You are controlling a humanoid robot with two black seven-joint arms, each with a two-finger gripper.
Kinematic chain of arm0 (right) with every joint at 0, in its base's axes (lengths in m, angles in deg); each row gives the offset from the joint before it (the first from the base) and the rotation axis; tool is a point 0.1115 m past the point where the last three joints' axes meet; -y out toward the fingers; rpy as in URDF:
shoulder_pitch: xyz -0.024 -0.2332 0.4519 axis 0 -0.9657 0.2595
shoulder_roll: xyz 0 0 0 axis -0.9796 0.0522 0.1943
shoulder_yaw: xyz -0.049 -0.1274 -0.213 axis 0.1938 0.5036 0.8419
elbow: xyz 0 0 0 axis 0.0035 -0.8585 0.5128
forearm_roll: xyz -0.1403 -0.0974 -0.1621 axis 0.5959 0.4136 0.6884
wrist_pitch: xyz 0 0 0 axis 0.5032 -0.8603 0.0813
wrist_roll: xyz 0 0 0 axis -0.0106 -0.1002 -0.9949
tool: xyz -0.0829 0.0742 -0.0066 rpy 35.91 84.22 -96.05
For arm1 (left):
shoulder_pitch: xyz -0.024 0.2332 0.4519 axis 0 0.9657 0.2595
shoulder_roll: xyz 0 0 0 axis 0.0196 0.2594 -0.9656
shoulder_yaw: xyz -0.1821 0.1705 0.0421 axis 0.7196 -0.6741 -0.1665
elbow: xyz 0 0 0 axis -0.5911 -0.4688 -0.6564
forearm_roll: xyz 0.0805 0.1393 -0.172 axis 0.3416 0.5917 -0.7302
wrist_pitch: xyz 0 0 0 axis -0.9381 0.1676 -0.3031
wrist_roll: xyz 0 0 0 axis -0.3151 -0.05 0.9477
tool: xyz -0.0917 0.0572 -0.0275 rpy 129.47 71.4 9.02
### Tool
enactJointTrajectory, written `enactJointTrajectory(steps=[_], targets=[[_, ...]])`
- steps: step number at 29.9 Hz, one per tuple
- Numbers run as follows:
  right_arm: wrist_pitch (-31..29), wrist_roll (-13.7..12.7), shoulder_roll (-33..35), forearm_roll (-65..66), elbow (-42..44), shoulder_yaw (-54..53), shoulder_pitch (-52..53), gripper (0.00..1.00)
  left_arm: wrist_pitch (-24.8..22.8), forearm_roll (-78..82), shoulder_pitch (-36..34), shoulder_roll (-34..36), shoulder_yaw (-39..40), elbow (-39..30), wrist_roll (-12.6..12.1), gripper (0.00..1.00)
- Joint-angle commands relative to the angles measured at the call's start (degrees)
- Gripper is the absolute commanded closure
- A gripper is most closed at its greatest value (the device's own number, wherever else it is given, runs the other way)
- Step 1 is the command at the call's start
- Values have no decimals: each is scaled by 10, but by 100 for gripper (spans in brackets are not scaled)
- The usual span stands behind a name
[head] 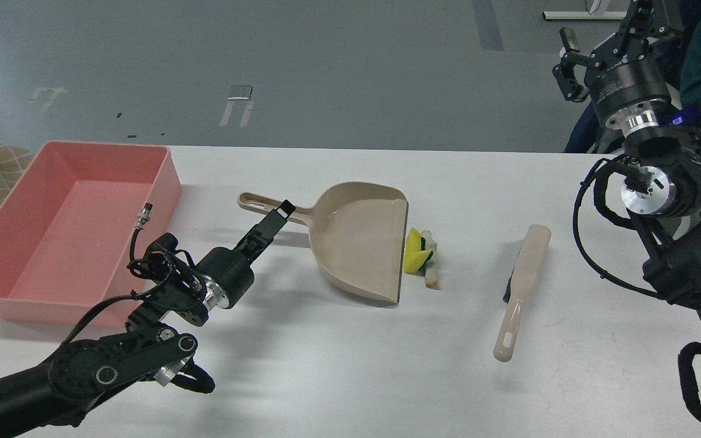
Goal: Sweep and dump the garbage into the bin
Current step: 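Lower the left gripper to the beige dustpan handle and grasp it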
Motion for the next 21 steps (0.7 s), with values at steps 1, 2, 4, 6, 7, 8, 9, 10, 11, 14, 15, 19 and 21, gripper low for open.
enactJointTrajectory(steps=[1, 2, 4, 6, 7, 8, 9, 10, 11, 14, 15, 19, 21], targets=[[0, 0, 0, 0, -1, 1, -3, 0, 7, -3, 0, -13, 1, 14, -1, 2], [0, 0, 1, 0, -1, 0, -4, 0, 8, -2, 1, -13, 1, 14, 0, 2], [0, 0, 1, 0, -1, 0, -4, 0, 7, -2, 1, -13, 0, 16, 0, 2], [0, 0, 1, 0, -1, -1, -4, 0, 8, -3, 3, -13, 0, 24, 1, 2], [0, 0, 1, 0, -1, -1, -3, 0, 8, -3, 4, -14, 0, 33, 1, 2], [0, 0, 1, 0, -1, -1, -2, 0, 9, -3, 4, -15, 0, 41, 1, 2], [0, 0, 1, 0, -1, -1, -2, 0, 11, -3, 5, -16, 0, 45, 3, 2], [0, 0, 1, 0, -1, -1, -1, 0, 11, -3, 5, -19, 0, 53, 5, 2], [0, 0, 1, 0, -1, 0, -1, 0, 11, -3, 5, -22, 0, 57, 5, 2], [0, 0, 1, 0, -1, 0, -1, 0, 12, -5, 4, -32, 0, 82, 10, 2], [0, 0, 1, 0, -1, 0, -1, 0, 13, -7, 4, -34, 1, 88, 11, 2], [0, 0, 1, 0, -1, 0, -1, 0, 19, -9, -3, -44, 3, 112, 12, 2], [0, 0, 2, 0, -1, 0, -1, 0, 19, -9, -4, -52, 7, 117, 12, 2]])
